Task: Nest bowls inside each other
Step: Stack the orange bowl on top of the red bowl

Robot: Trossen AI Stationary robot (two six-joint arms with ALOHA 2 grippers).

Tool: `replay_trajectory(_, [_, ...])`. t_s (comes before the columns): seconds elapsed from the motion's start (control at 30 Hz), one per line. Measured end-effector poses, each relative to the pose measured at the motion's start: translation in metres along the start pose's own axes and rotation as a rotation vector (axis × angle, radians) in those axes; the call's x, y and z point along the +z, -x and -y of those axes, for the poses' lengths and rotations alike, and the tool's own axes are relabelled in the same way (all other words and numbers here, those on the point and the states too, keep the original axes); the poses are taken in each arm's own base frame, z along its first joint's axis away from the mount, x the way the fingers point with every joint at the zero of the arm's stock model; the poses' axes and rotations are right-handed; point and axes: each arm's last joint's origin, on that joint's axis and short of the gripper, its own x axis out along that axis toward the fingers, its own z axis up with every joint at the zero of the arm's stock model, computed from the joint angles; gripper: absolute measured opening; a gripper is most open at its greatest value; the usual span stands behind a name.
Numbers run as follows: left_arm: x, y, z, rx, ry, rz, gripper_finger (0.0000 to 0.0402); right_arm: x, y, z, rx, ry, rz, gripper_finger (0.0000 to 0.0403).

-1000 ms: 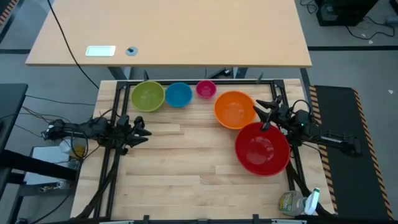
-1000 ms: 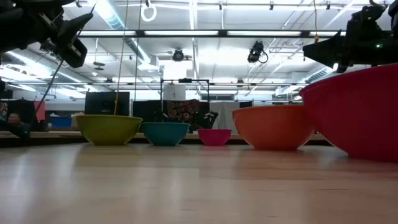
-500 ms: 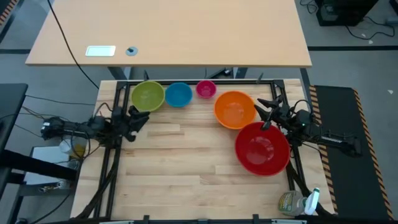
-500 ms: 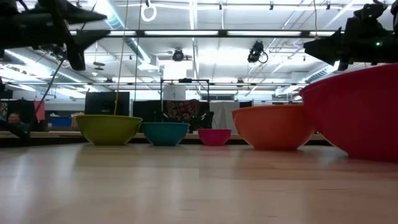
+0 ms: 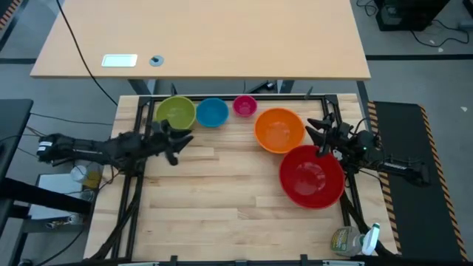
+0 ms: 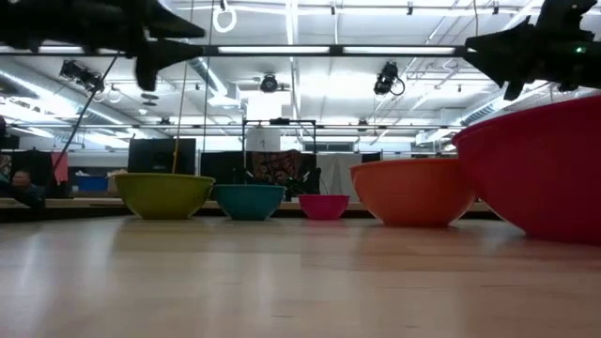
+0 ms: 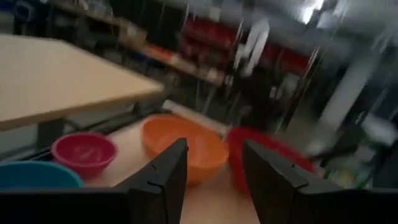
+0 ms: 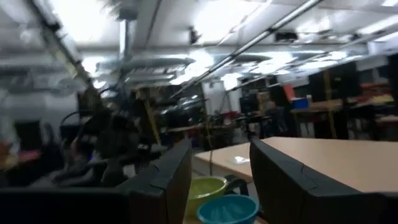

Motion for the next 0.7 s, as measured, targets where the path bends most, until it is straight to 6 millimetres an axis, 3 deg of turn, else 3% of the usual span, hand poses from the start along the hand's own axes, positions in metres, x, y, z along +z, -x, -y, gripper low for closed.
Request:
replay_trajectory(0.13, [0.016, -0.032, 0.007, -0.069, -0.098, -0.115, 0.0155, 0.01, -0.003, -0.004, 0.055, -0.006, -0.02, 0.017])
replay_trajectory(0.27, [0.02, -0.067, 0.008, -0.086, -0.201, -0.197, 0.0155, 0.02, -0.011, -0.008, 0.039, -0.029, -0.139, 0.017])
replay_trajectory(0.5, [0.003, -0.125, 0.003, -0.114, -0.429, -0.367, 0.0155, 0.035, -0.029, -0.014, -0.173, -0.09, -0.417, 0.017])
replay_trajectory(0.7, [-0.012, -0.174, 0.007, -0.279, -0.468, -0.588, 0.0155, 0.055, -0.045, -0.022, -0.152, -0.157, -0.458, 0.017])
